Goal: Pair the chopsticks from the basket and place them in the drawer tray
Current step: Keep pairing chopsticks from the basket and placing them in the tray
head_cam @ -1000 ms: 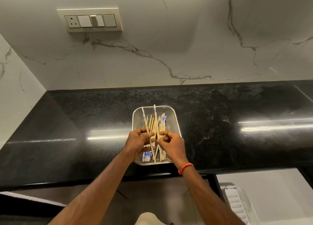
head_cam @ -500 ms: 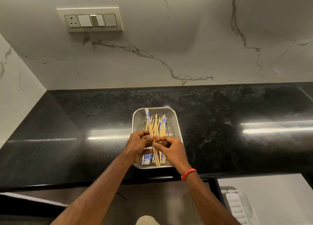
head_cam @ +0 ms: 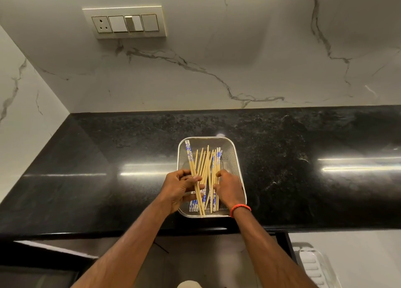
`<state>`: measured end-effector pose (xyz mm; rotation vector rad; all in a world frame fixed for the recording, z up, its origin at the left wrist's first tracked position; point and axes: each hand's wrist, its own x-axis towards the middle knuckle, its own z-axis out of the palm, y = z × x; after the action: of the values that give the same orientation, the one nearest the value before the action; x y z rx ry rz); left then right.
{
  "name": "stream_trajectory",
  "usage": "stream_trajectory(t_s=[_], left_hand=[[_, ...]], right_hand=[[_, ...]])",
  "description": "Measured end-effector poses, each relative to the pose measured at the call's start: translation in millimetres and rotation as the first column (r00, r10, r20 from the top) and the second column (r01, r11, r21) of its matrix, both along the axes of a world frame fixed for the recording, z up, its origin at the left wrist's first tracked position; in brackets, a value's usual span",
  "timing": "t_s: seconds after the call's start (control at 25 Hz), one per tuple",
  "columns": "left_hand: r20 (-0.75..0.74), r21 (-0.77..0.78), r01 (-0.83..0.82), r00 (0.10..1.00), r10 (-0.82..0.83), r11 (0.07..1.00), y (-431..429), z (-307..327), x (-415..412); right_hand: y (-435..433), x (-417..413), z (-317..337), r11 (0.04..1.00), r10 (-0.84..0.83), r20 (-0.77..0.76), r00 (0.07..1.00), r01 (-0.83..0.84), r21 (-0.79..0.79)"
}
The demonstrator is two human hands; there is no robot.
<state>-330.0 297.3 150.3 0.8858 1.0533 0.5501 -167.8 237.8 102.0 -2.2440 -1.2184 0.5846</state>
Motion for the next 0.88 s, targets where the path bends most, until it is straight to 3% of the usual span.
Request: stream_trajectory(t_s=[0.2, 0.44, 0.88], left_hand=[[0.005, -0.009, -0.001, 1.000, 0.001, 1.000, 2.5, -0.3, -3.5], [0.042, 0.007, 0.061, 0.997, -0.062, 0.998, 1.4, 8.6, 1.5], [0.055, 0.057, 0.185, 0.981, -0.188, 0.981, -30.0, 9.5, 13.3]], right_hand=[[-3.3, -2.4, 13.0, 0.983, -0.136, -0.103, 0.985, 0.147, 0.112], [-27.7, -13.1, 49.1, 0.948, -0.025, -0.517, 0.856, 0.185, 0.260], [-84.9, -33.9, 53.4, 0.924, -0.063, -0.647, 0.760, 0.289, 0.250]])
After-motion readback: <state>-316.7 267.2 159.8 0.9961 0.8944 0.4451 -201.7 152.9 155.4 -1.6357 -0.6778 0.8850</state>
